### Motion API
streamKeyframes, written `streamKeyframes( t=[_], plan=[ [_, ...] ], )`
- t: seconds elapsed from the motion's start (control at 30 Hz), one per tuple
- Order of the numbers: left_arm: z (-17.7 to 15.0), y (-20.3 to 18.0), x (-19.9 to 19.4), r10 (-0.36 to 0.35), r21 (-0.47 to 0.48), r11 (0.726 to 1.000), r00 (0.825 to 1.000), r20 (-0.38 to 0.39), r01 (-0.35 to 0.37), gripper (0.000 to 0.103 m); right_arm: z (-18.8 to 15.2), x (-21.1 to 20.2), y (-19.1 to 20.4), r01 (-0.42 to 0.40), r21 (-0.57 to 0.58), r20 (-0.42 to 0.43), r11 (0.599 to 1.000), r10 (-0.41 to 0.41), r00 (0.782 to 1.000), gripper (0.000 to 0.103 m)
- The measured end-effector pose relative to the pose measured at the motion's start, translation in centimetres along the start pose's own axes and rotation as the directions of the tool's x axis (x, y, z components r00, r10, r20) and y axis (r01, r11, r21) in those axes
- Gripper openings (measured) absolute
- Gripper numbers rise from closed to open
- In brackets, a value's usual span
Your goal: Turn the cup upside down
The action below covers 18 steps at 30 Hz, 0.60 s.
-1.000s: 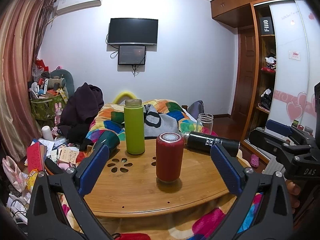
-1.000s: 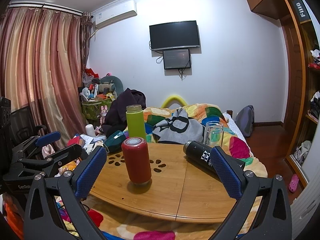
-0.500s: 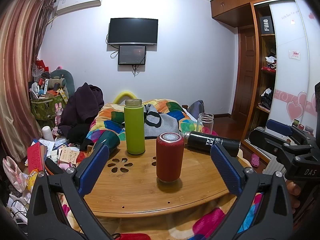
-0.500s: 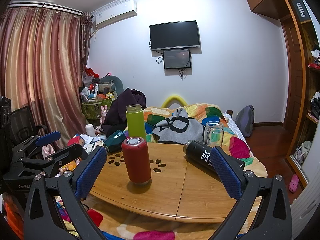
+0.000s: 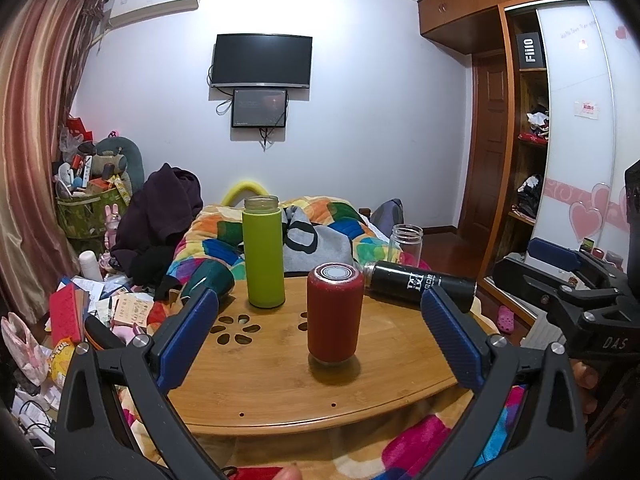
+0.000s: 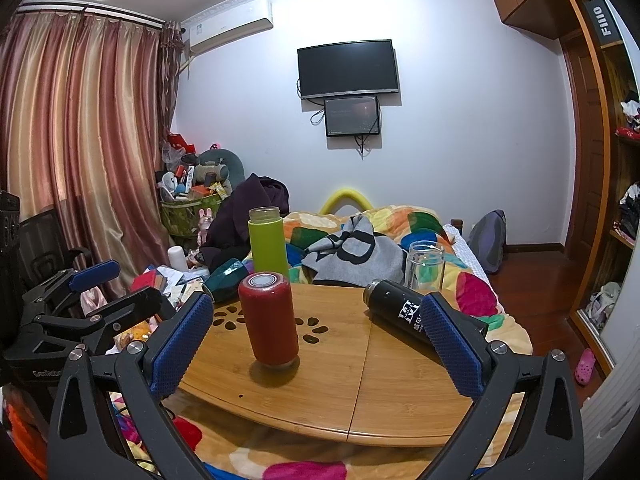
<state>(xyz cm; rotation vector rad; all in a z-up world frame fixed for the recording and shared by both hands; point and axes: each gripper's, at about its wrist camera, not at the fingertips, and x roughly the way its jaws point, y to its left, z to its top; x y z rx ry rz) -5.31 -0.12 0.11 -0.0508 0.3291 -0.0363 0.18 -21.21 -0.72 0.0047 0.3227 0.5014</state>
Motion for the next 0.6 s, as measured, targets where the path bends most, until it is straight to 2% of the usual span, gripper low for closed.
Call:
streamKeyframes(
  t=[0.6],
  plan=[
    [-0.11,-0.03,0.46,0.004,-0.011,1.0,1.0,-0.011,-0.004,0.103,-0.11,0.44,-0.22,-0.002,0.002,-0.012,1.0,0.002,1.0,0.103]
  ],
)
